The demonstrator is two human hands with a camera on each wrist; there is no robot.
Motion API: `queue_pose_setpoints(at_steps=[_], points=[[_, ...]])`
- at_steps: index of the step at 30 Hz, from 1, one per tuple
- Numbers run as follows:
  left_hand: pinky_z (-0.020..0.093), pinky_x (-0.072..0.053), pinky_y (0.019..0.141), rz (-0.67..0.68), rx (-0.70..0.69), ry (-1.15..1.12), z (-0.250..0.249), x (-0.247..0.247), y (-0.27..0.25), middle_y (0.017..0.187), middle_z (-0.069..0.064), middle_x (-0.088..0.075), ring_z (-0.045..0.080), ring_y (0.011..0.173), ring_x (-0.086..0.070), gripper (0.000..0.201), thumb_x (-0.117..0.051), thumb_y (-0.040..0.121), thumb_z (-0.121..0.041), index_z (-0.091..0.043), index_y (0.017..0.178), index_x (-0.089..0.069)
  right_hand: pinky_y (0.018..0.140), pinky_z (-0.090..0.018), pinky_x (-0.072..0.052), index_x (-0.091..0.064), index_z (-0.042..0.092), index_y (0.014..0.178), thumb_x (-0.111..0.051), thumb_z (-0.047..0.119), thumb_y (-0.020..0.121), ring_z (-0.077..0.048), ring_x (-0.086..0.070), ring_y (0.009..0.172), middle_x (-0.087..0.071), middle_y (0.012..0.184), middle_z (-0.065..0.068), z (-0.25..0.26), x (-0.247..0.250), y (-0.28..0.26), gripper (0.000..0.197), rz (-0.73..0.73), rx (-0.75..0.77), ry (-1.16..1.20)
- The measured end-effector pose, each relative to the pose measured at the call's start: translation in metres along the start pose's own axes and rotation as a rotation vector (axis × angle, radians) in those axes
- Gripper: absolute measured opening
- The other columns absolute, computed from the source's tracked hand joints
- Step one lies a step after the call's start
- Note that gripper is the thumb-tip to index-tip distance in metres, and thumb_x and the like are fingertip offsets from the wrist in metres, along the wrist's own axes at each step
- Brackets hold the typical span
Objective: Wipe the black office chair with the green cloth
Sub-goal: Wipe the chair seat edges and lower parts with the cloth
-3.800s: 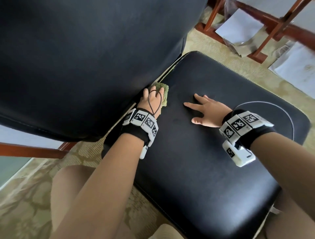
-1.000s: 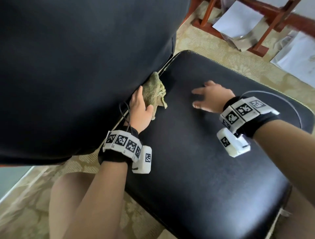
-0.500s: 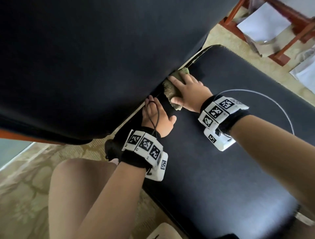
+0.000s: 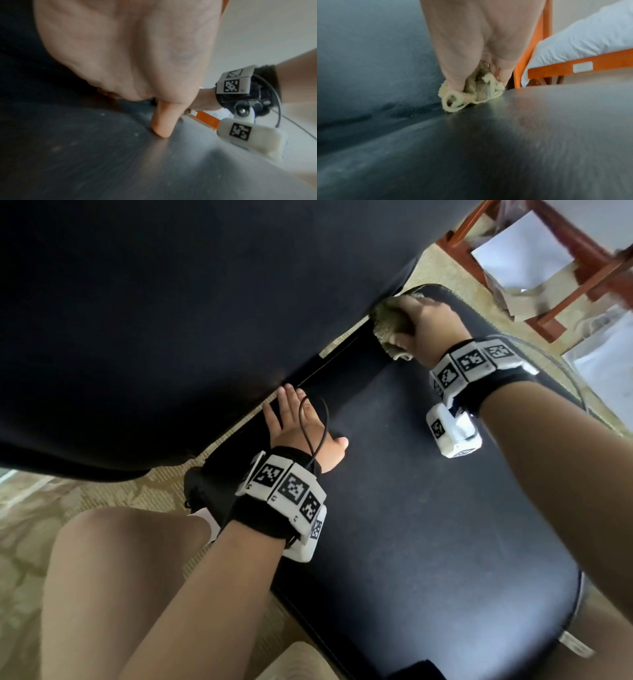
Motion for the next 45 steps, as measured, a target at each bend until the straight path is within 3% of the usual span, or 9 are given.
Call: queue_pose_setpoints(at_steps=[4,6,9,14,19,26,33,39,45], points=[[0.045,0.009,0.115,-0.090,-0.091,-0.194,-0.017,0.010,0.009,0.156,0.015,0.016,0.028,0.144,0.017,0.096,-0.051,0.089,-0.049,0.001,0.147,0.006,0.104,-0.026,-0.027,-0.031,0.021,0.145,-0.062,0.020,0.087,-0.029,-0.038,0.130,-0.037,0.143,-0.012,-0.003,-0.006,-0.008,0.066,0.002,0.020,0.165],[0.042,0.009,0.115,-0.120,-0.152,-0.242,-0.032,0.013,0.017,0.156,0.012,0.017,0.026,0.144,0.017,0.095,-0.050,0.090,-0.048,0.000,0.148,0.008,0.101,-0.031,-0.031,-0.023,0.026,0.148,-0.064,0.022,0.086,-0.032,-0.041,0.126,-0.040,0.139,-0.016,-0.006,-0.004,-0.009,0.074,0.003,-0.004,0.124],[0.041,0.009,0.115,-0.139,-0.173,-0.246,-0.045,0.012,0.028,0.155,0.015,0.020,0.026,0.143,0.020,0.098,-0.046,0.090,-0.054,0.001,0.147,0.011,0.101,-0.034,-0.033,-0.033,0.025,0.145,-0.067,0.026,0.082,-0.032,-0.044,0.123,-0.045,0.135,-0.015,-0.005,0.000,-0.009,0.071,-0.009,0.019,0.056],[0.044,0.010,0.114,-0.193,-0.136,-0.162,-0.052,0.000,0.036,0.155,0.017,0.020,0.026,0.143,0.021,0.106,-0.043,0.085,-0.064,0.002,0.146,0.012,0.105,-0.036,-0.034,-0.035,0.025,0.143,-0.062,0.033,0.085,-0.029,-0.041,0.128,-0.036,0.147,-0.004,-0.007,-0.009,-0.007,0.064,0.029,0.095,0.002],[0.043,0.013,0.114,-0.106,-0.091,-0.166,-0.055,0.005,0.043,0.154,0.013,0.024,0.024,0.142,0.024,0.107,-0.043,0.085,-0.066,-0.001,0.146,0.017,0.101,-0.041,-0.038,-0.041,0.025,0.139,-0.058,0.033,0.088,-0.030,-0.046,0.123,-0.045,0.141,-0.004,-0.011,-0.006,0.016,0.054,0.042,0.119,-0.072],[0.042,0.019,0.111,0.050,-0.077,-0.237,-0.051,0.012,0.047,0.152,0.008,0.031,0.020,0.138,0.032,0.114,-0.038,0.080,-0.075,-0.006,0.144,0.024,0.095,-0.037,-0.040,-0.047,0.017,0.134,-0.055,0.027,0.090,-0.033,-0.052,0.116,-0.057,0.125,-0.014,-0.028,0.009,0.037,0.045,-0.032,-0.060,-0.052],[0.043,0.018,0.111,0.073,-0.075,-0.239,-0.052,0.012,0.047,0.151,0.010,0.033,0.021,0.137,0.034,0.122,-0.043,0.075,-0.079,-0.003,0.143,0.025,0.096,-0.040,-0.041,-0.044,0.022,0.136,-0.056,0.026,0.088,-0.034,-0.050,0.116,-0.053,0.130,-0.010,-0.005,-0.004,0.018,0.049,0.068,0.128,-0.125],[0.043,0.019,0.111,0.077,-0.075,-0.226,-0.055,0.014,0.044,0.149,0.010,0.036,0.021,0.136,0.036,0.120,-0.045,0.078,-0.074,-0.004,0.143,0.026,0.082,-0.035,-0.044,-0.055,0.009,0.123,-0.054,0.013,0.090,-0.035,-0.057,0.105,-0.060,0.115,-0.018,-0.033,0.025,0.038,0.034,-0.010,-0.087,-0.127],[0.043,0.018,0.111,0.066,-0.055,-0.188,-0.056,0.016,0.041,0.151,0.008,0.033,0.019,0.139,0.032,0.116,-0.045,0.079,-0.073,-0.006,0.144,0.025,0.094,-0.033,-0.039,-0.056,0.019,0.127,-0.059,0.020,0.085,-0.028,-0.052,0.114,-0.059,0.123,-0.009,-0.020,0.020,0.028,0.041,-0.031,-0.015,-0.029]])
Point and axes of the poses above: each hand's wrist, its own y-axis towards the middle knuckle, its own x-axis out of the back of the hand, z = x × y, the point moved 1 cm from there along y, towards the middle knuckle
